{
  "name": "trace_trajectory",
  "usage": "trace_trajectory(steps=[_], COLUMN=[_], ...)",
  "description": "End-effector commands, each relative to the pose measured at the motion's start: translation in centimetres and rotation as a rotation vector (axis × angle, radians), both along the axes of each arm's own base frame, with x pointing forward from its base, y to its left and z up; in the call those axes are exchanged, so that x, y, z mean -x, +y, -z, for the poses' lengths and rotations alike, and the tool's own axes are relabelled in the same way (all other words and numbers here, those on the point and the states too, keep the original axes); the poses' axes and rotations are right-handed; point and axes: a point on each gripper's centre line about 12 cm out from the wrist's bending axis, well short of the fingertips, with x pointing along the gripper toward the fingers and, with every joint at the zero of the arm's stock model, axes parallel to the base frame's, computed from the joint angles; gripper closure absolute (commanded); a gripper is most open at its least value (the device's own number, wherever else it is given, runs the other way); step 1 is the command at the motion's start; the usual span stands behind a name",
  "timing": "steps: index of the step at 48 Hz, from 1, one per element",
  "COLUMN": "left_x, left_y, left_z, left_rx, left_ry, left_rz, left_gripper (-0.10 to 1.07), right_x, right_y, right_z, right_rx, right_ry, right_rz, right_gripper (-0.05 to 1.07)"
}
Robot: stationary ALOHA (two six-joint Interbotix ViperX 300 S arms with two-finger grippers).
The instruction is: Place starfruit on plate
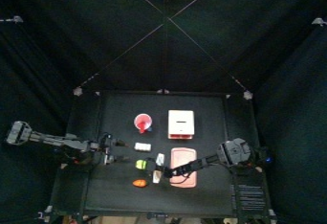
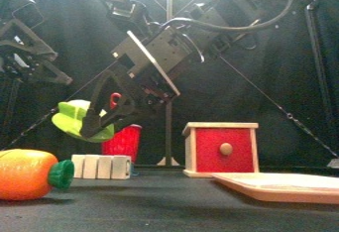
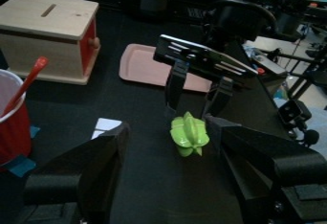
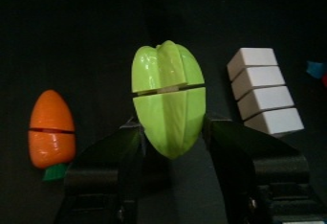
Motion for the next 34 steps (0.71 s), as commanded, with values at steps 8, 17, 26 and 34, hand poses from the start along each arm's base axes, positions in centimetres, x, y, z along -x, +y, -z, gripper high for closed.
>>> trace_trajectory(steps=[8,17,26,34], left_x=[-0.2,-0.3,-0.2,-0.2], left_y=[0.1,0.2,0.2,0.3], left_z=[-0.5,-0.5,-0.5,-0.5], left_rx=[-0.002,0.002,0.007,0.021], left_ry=[-0.017,-0.018,-0.02,-0.02], left_rz=[-0.007,-0.012,-0.013,-0.022], left_gripper=[0.0,0.0,0.0,0.0], right_x=[1.8,6.8,11.8,14.3], right_y=[-0.5,-1.8,-1.7,-0.4], right_z=[-5.2,-6.8,-7.4,-7.4], right_rx=[0.036,-0.01,-0.077,-0.103], right_ry=[-0.099,-0.076,-0.032,0.018], right_rz=[0.092,0.257,0.398,0.481], right_gripper=[0.28,0.29,0.29,0.29])
